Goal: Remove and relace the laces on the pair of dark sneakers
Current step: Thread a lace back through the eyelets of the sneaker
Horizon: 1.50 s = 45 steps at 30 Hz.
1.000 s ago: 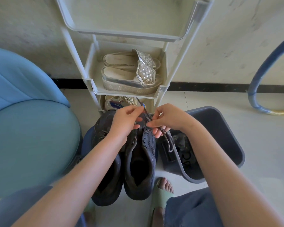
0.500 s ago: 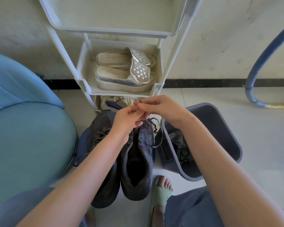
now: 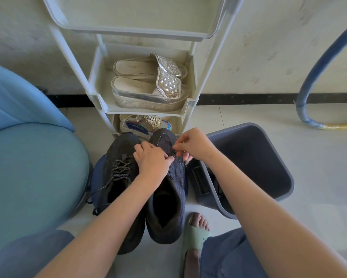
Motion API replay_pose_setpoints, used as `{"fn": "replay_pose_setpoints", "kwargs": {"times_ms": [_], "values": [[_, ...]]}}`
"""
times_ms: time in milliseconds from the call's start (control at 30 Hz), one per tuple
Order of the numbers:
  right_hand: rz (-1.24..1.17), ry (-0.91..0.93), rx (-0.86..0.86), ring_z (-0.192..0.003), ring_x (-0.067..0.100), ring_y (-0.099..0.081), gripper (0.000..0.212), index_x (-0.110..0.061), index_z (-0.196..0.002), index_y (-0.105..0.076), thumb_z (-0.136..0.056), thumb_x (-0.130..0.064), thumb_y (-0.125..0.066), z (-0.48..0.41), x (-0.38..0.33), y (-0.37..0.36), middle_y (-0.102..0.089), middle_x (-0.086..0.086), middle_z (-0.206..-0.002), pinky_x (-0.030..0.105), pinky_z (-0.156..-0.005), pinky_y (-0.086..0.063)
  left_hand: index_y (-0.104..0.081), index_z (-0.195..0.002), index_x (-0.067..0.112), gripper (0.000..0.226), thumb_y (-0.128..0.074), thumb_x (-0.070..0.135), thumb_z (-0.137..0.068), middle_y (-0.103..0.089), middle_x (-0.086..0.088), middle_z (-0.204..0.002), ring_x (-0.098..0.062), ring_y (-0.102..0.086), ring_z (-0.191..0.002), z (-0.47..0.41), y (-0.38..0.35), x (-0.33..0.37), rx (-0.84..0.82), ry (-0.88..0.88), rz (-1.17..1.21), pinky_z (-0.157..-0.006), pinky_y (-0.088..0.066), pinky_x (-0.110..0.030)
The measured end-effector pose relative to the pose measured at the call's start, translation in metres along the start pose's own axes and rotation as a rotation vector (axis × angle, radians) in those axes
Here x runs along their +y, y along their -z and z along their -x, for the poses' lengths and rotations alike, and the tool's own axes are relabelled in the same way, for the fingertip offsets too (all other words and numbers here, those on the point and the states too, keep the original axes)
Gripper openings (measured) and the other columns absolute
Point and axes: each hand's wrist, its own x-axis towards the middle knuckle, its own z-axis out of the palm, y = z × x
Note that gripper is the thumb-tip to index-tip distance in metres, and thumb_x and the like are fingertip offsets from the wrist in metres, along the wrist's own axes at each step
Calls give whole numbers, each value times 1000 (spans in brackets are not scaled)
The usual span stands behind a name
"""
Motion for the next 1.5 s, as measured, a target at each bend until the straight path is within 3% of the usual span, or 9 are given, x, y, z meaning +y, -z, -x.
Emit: {"fn": "replay_pose_setpoints", "kwargs": {"times_ms": [167, 333, 533, 700, 833, 933, 1033, 1200, 1500], "values": [[103, -67, -14, -51, 11, -52, 15, 5, -99, -65, -94, -5, -56, -9, 9, -3, -58, 5, -67, 19, -52, -48, -74, -99, 27, 24, -67, 44, -83, -40, -6, -133, -31, -30, -122, -1, -4, 1, -4, 103, 244, -103, -26, -35], [73, -75, -79, -36, 1, -54, 18, 8, -104, -63, -96, -4, -52, -11, 4, -8, -59, 6, -64, 14, -59, -52, -74, -97, 28, 20, -73, 36, -79, -43, -2, -131, -30, -32, -120, 1, -9, -1, 33, 153, 397, -100, -29, -32], [135, -91, -84, -37, 1, -56, 19, 7, -103, -63, -96, -9, -54, -13, 7, -7, -62, 3, -62, 16, -67, -52, -75, -94, 28, 18, -75, 34, -77, -48, 0, -128, -27, -35, -119, 1, -11, 0, 61, 160, 456, -95, -29, -28], [203, -95, -88, -64, 22, -63, 23, 6, -106, -62, -97, -12, -52, -12, 2, -8, -69, 17, -82, 35, -89, -55, -76, -86, 31, 14, -77, 37, -73, -56, 2, -122, -23, -42, -120, -3, -16, -1, 45, 148, 462, -85, -19, -22], [321, -31, 17, -70, 25, -68, 15, 3, -100, -65, -94, -7, -54, -10, 2, -18, -70, 15, -87, 35, -75, -59, -75, -75, 30, 8, -80, 34, -70, -58, 2, -119, -22, -41, -119, -3, -17, 0, 68, 176, 522, -85, -21, -22], [262, 4, 20, -54, 17, -62, 4, -7, -94, -52, -93, -4, -54, -8, 5, -20, -67, 14, -80, 31, -68, -59, -73, -74, 30, 5, -77, 33, -73, -55, 4, -121, -23, -38, -119, -2, -15, 0, 60, 164, 543, -88, -25, -23], [249, -39, -24, -56, 15, -63, 13, -6, -87, -56, -97, -14, -53, -13, 5, -18, -72, 18, -86, 30, -76, -58, -73, -83, 32, 8, -65, 31, -85, -54, 2, -125, -24, -38, -121, -4, -10, -4, -10, 119, 486, -88, -23, -23], [288, -33, 82, -81, 19, -57, 23, 0, -103, -66, -92, -20, -61, -11, 6, -20, -64, 13, -93, 30, -84, -50, -68, -102, 27, 18, -62, 18, -89, -46, -1, -125, -26, -32, -121, 3, -11, -7, 61, 1, 286, -100, -33, -32], [-22, -78, 165, -49, 14, -54, 29, -14, -60, -57, -83, -19, -74, -11, 19, -30, -60, 3, -58, 38, -71, -59, -67, -106, 24, 22, -68, 30, -85, -52, -2, -123, -24, -36, -120, 9, -13, -2, 173, 1, 245, -98, -38, -32]]}}
